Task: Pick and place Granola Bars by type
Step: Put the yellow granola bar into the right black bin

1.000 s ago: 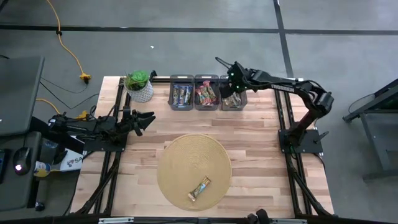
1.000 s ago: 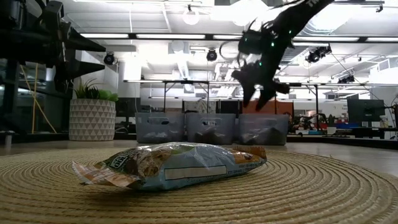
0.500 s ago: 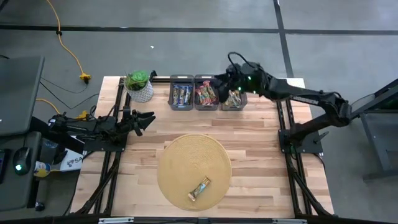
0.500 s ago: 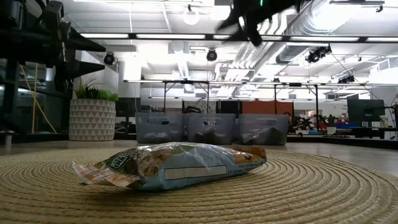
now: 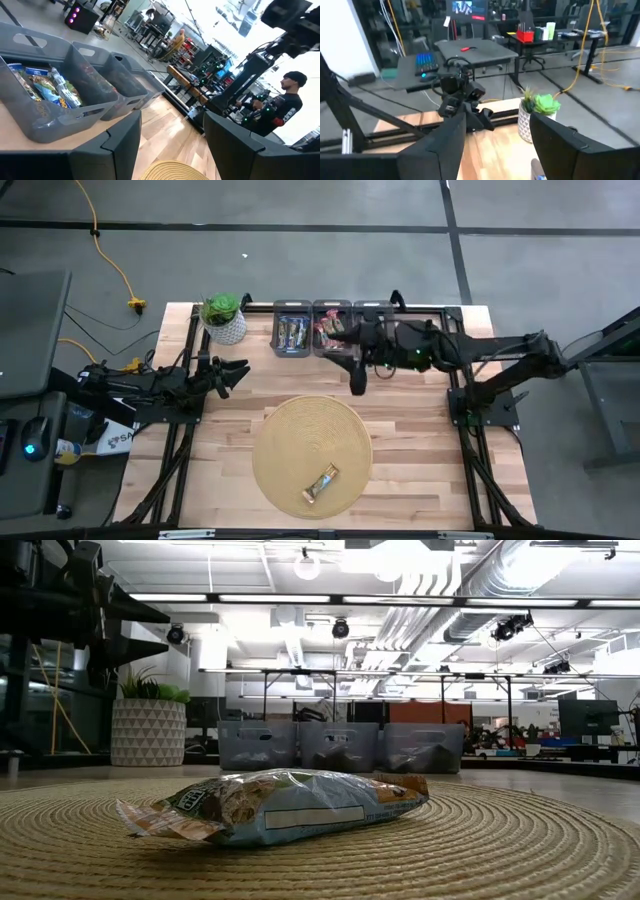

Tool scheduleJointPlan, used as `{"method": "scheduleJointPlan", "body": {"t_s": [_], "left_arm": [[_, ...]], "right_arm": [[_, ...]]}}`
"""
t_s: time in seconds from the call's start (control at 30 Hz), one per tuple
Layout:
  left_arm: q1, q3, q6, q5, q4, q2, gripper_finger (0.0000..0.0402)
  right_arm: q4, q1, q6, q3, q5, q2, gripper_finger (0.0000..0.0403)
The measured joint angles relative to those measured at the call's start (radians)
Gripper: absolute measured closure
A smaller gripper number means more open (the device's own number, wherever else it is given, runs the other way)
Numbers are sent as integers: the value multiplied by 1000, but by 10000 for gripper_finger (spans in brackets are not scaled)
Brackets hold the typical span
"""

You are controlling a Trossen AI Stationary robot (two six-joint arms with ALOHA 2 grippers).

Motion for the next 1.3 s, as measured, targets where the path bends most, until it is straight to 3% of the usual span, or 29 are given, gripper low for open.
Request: {"method": "scheduleJointPlan", "body": {"t_s": [0.33, 0.57, 0.7, 0.87, 1.03, 1.3], "left_arm": [[0, 0, 0, -1, 0, 0, 190], [0, 0, 0, -1, 0, 0, 190], [0, 0, 0, -1, 0, 0, 190], [0, 0, 0, -1, 0, 0, 190], [0, 0, 0, -2, 0, 0, 190], [0, 0, 0, -2, 0, 0, 190]], "right_arm": [[-329, 178, -19, 352, 144, 203, 198], [-579, 219, -20, 588, 143, 413, 198], [-731, 226, -17, 665, 92, 498, 198], [-787, 245, -23, 634, 5, 557, 198], [-776, 285, -27, 537, -11, 568, 198], [-639, 378, -28, 361, -67, 570, 198]]}}
